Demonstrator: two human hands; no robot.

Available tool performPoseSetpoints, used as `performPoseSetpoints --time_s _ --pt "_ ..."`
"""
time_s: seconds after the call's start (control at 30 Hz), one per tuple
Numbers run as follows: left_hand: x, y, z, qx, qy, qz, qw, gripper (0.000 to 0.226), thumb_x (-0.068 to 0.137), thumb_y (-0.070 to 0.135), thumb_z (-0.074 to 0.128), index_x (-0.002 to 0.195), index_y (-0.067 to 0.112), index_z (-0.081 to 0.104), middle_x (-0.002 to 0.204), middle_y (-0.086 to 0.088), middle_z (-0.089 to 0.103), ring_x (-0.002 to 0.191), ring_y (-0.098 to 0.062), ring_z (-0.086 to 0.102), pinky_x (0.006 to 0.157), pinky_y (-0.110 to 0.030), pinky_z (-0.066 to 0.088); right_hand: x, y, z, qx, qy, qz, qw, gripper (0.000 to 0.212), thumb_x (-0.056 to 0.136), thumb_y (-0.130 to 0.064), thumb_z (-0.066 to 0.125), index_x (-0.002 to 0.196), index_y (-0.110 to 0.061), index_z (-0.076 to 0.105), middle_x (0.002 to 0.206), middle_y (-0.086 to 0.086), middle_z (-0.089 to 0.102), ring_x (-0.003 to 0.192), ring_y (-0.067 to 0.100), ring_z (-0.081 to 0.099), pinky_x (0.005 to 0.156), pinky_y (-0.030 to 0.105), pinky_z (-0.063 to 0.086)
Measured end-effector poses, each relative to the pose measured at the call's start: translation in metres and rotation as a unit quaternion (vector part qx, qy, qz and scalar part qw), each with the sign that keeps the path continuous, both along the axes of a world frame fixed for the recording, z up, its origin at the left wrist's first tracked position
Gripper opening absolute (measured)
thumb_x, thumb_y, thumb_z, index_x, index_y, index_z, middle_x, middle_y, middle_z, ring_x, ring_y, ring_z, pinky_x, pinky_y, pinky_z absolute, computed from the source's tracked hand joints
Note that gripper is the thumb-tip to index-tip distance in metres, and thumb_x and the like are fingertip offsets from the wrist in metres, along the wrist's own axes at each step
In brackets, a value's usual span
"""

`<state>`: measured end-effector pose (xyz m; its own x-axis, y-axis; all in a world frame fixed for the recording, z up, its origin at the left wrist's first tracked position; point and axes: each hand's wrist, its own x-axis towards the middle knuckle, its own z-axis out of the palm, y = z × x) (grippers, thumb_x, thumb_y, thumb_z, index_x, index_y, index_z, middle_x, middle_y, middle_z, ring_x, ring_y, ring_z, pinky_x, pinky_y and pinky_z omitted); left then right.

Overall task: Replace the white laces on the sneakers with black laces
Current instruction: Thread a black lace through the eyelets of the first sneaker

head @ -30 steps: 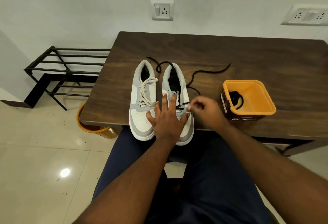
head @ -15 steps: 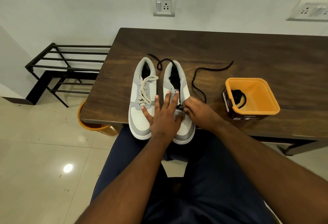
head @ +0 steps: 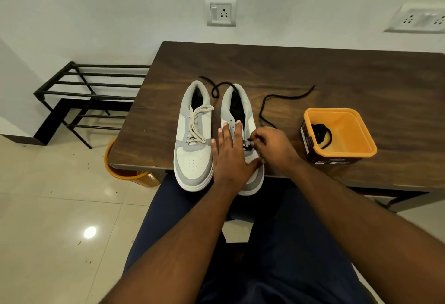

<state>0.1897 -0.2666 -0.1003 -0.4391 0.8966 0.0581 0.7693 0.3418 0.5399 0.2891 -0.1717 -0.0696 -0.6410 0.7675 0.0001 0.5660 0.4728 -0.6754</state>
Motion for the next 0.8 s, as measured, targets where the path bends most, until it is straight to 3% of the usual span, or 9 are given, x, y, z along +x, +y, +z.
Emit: performPoseSetpoints --time_s 0.1,0.2,0.3,0.37,0.43,0.53,0.63,0.73,0.8 --pt "0.002 0.002 -0.005 0.049 -0.074 0.013 0.996 0.116 0.076 0.057 0.073 0.155 0.030 -0.008 0.164 -0.009 -0.003 0.151 -0.021 -0.005 0.119 -0.043 -0.003 -0.004 0.009 0.011 0.147 -0.127 0.068 0.979 0.016 0.098 -0.019 0.047 0.103 -0.011 0.060 0.103 0.007 0.053 0.087 0.019 0.056 0.064 0.027 0.045" --pt "0.003 0.001 -0.006 0.051 -0.095 0.019 0.994 0.116 0.077 0.052 0.074 0.154 0.032 -0.010 0.165 -0.007 -0.003 0.151 -0.018 -0.005 0.119 -0.040 -0.002 0.000 0.027 0.023 0.304 -0.288 0.159 0.894 0.025 0.097 -0.021 0.045 0.121 -0.018 0.053 0.120 0.003 0.051 0.107 0.023 0.053 0.075 0.034 0.044" --pt "0.004 -0.001 -0.007 0.040 -0.087 0.013 0.995 0.113 0.081 0.048 0.072 0.154 0.029 -0.013 0.165 -0.004 -0.003 0.151 -0.015 -0.008 0.119 -0.041 -0.002 0.006 0.050 0.039 0.328 -0.405 0.141 0.842 0.032 0.095 -0.021 0.048 0.126 -0.022 0.053 0.128 0.002 0.052 0.111 0.024 0.053 0.082 0.040 0.048" --pt "0.004 -0.002 -0.007 0.033 -0.078 0.007 0.996 0.112 0.083 0.048 0.069 0.154 0.025 -0.015 0.165 -0.002 -0.004 0.151 -0.014 -0.009 0.119 -0.040 -0.004 0.000 0.054 0.045 0.350 -0.431 0.138 0.820 0.030 0.094 -0.018 0.051 0.123 -0.021 0.056 0.123 0.003 0.055 0.110 0.025 0.054 0.081 0.040 0.049" --pt "0.004 -0.003 -0.007 0.032 -0.079 0.009 0.996 0.112 0.083 0.049 0.069 0.154 0.024 -0.014 0.165 -0.001 -0.005 0.151 -0.014 -0.010 0.120 -0.041 -0.004 -0.013 0.051 0.048 0.326 -0.437 0.112 0.831 0.026 0.092 -0.014 0.053 0.117 -0.017 0.061 0.120 0.004 0.059 0.110 0.026 0.056 0.080 0.040 0.048" --pt "0.007 -0.004 -0.007 0.044 -0.081 0.020 0.996 0.114 0.080 0.051 0.071 0.154 0.029 -0.013 0.165 -0.001 -0.001 0.151 -0.014 -0.007 0.119 -0.040 -0.003 -0.027 0.054 0.056 0.222 -0.395 0.022 0.891 0.020 0.088 -0.011 0.057 0.106 -0.015 0.063 0.113 0.007 0.064 0.105 0.029 0.060 0.076 0.038 0.047" --pt "0.009 -0.006 -0.008 0.083 -0.096 0.025 0.992 0.115 0.076 0.049 0.076 0.153 0.039 -0.010 0.164 0.003 0.007 0.151 -0.012 -0.003 0.117 -0.039 -0.003 -0.034 0.065 0.065 0.159 -0.241 -0.059 0.955 0.027 0.088 -0.008 0.050 0.109 -0.016 0.065 0.114 0.008 0.065 0.102 0.031 0.061 0.082 0.040 0.052" --pt "0.009 -0.006 -0.008 0.120 -0.131 0.036 0.983 0.120 0.073 0.045 0.080 0.151 0.042 -0.011 0.163 0.009 0.010 0.151 -0.010 0.002 0.117 -0.041 -0.001 -0.058 0.063 0.063 0.056 -0.055 -0.039 0.996 0.037 0.089 -0.002 0.050 0.122 -0.011 0.062 0.123 0.010 0.064 0.112 0.028 0.060 0.096 0.039 0.049" --pt "0.009 -0.005 -0.007 0.132 -0.146 0.041 0.980 0.127 0.072 0.043 0.082 0.146 0.047 -0.021 0.163 0.011 0.007 0.150 -0.009 0.006 0.118 -0.039 0.000 -0.076 0.063 0.058 0.036 -0.059 -0.023 0.997 0.037 0.089 -0.007 0.055 0.126 -0.010 0.060 0.127 0.011 0.061 0.116 0.028 0.057 0.100 0.039 0.046"
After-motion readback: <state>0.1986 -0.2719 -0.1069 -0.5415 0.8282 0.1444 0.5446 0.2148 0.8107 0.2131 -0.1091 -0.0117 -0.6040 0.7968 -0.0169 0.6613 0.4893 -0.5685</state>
